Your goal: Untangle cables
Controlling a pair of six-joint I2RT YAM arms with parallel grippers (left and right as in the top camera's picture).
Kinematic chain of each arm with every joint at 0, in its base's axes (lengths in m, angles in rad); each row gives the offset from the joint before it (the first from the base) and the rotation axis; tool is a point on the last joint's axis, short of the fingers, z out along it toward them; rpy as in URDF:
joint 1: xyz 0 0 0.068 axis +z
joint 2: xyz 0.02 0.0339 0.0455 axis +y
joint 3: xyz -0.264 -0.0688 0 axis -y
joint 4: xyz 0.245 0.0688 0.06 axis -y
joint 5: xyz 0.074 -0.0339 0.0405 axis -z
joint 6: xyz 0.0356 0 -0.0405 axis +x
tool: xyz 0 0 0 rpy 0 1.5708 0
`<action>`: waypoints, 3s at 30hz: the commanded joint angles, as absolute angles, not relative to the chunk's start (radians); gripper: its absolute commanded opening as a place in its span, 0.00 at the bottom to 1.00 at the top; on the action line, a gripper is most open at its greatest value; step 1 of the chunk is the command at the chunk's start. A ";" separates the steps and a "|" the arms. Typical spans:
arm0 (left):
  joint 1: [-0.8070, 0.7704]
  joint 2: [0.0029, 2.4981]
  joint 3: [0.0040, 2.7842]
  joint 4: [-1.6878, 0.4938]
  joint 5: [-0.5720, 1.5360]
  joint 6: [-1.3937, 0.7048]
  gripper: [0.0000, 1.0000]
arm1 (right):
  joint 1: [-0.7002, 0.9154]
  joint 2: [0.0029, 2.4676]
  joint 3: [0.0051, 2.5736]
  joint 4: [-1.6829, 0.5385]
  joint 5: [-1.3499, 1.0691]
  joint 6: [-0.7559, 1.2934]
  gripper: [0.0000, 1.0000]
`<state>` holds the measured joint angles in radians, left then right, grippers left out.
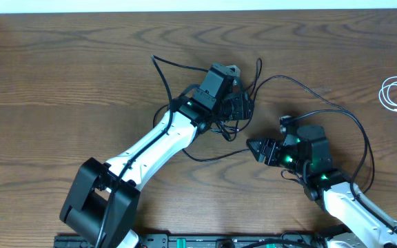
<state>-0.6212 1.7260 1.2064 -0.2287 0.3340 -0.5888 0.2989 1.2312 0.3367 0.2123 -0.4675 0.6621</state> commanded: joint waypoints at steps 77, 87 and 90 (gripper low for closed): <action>-0.443 1.949 1.181 -0.453 0.111 -0.137 0.07 | 0.510 1.781 0.333 0.812 0.062 0.762 0.26; -0.443 1.654 1.200 -0.445 0.111 -0.242 0.08 | 0.510 1.781 0.333 0.812 0.062 0.762 0.29; -0.443 1.546 1.200 -0.427 0.111 -0.242 0.07 | 0.510 1.781 0.333 0.812 0.062 0.762 0.33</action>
